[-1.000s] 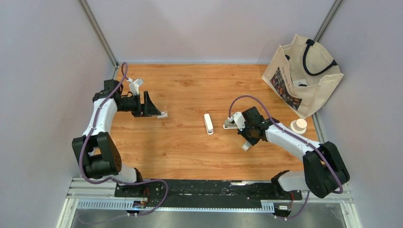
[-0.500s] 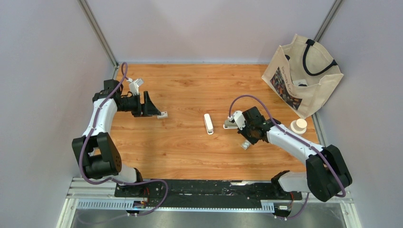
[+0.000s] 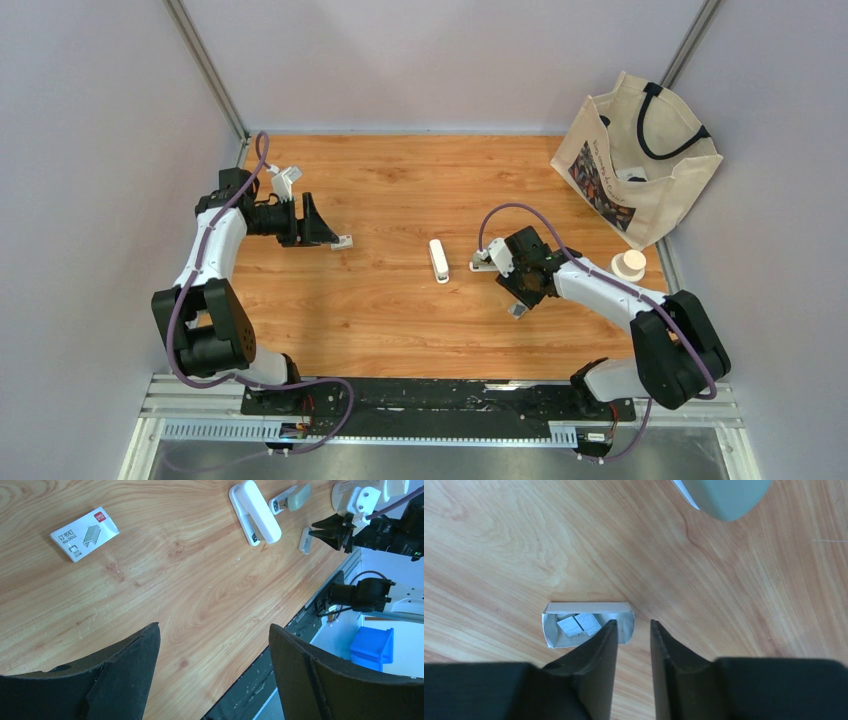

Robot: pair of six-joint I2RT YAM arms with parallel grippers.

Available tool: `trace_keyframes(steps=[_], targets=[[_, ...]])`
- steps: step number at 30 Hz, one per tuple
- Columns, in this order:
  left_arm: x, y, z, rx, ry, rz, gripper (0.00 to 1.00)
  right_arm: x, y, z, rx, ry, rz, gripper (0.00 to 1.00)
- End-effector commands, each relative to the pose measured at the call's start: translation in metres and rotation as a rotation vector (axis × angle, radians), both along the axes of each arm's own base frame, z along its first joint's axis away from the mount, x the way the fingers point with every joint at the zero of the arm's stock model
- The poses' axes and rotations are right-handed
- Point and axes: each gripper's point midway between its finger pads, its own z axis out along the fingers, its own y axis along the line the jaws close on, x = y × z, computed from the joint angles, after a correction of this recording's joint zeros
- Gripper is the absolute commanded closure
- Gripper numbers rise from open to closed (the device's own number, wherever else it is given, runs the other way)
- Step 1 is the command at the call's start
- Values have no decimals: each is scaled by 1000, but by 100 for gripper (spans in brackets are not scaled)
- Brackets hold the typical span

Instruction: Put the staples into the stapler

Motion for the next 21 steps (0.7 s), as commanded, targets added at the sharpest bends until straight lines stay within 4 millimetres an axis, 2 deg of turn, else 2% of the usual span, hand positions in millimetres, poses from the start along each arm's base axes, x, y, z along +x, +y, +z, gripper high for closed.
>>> trace_keyframes(steps=[1, 3, 7, 13, 21], targets=[[0, -1, 9, -9, -36, 4, 12, 13, 2, 17, 3, -75, 16, 61], [0, -1, 10, -10, -36, 3, 12, 17, 5, 30, 30, -120, 27, 57], [0, 0, 9, -9, -37, 5, 12, 4, 22, 38, 134, -95, 99, 57], [0, 0, 9, -6, -38, 6, 12, -9, 25, 26, 139, -15, 145, 58], [0, 0, 10, -4, -42, 5, 12, -9, 26, 16, 121, 24, 163, 58]])
